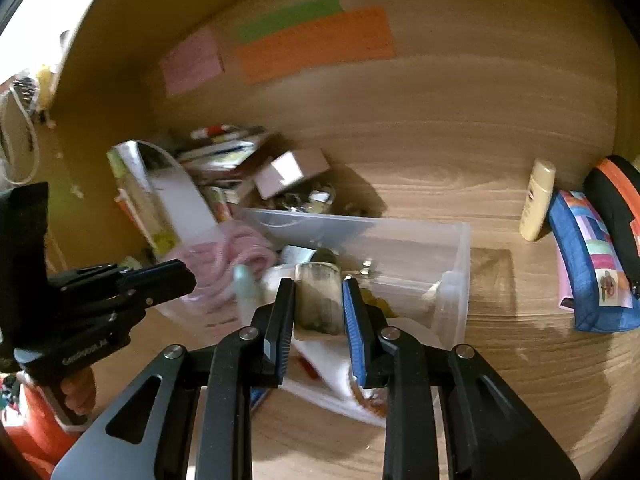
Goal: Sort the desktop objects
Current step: 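Lower the eraser into the box with the right gripper while the left lowers the black clip, then open both grippers and move the right gripper toward the blue Max staple box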
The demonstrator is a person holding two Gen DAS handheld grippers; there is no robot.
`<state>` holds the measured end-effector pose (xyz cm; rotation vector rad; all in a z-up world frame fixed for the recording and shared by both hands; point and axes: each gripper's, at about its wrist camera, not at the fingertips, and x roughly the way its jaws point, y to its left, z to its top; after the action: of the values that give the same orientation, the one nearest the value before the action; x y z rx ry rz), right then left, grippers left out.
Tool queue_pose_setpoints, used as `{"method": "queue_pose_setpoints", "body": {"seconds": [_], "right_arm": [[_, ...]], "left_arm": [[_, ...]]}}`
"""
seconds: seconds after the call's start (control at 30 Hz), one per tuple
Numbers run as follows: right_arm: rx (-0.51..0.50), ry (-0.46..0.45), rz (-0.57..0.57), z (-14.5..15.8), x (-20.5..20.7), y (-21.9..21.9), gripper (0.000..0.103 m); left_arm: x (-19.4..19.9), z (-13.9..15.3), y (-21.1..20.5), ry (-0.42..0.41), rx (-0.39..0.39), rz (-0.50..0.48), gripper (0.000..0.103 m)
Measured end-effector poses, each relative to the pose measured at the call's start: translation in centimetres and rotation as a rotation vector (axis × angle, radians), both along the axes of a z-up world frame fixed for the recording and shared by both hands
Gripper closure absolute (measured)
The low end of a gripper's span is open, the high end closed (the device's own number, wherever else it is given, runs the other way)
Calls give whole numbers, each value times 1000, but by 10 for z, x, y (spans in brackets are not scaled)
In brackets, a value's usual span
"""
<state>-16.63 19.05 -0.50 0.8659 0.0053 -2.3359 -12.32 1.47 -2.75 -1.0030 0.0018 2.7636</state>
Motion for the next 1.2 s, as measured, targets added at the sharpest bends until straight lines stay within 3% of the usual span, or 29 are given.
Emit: {"method": "queue_pose_setpoints", "body": {"seconds": [0.13, 0.3, 0.43, 0.53, 0.6, 0.67, 0.73, 0.9, 1.07, 1.2], "right_arm": [[37, 7, -10, -10, -4, -3, 80], [59, 45, -18, -11, 0, -4, 57], [45, 67, -14, -7, 5, -3, 55], [35, 71, -1, -3, 9, -3, 55], [30, 84, 18, 2, 16, -4, 55], [37, 107, 27, 6, 24, -7, 51], [42, 121, 39, 10, 33, -10, 42], [79, 156, 79, 11, 62, -20, 41], [137, 137, 101, -4, 80, -33, 38], [138, 65, 101, -19, 83, -38, 38]], "left_arm": [[-9, -10, 1, -16, -18, 13, 89], [-11, -11, 1, -25, -12, 7, 88], [-8, -7, -1, -14, -10, 15, 71], [0, 4, -6, 16, 6, 23, 67], [5, 12, -12, 39, 13, 34, 59], [12, 21, -18, 73, 15, 58, 40], [23, 31, -27, 118, 15, 81, 35], [51, 41, -47, 183, -2, 125, 23], [69, 31, -60, 173, -14, 147, 11], [79, 12, -66, 116, 2, 112, 11]]}}
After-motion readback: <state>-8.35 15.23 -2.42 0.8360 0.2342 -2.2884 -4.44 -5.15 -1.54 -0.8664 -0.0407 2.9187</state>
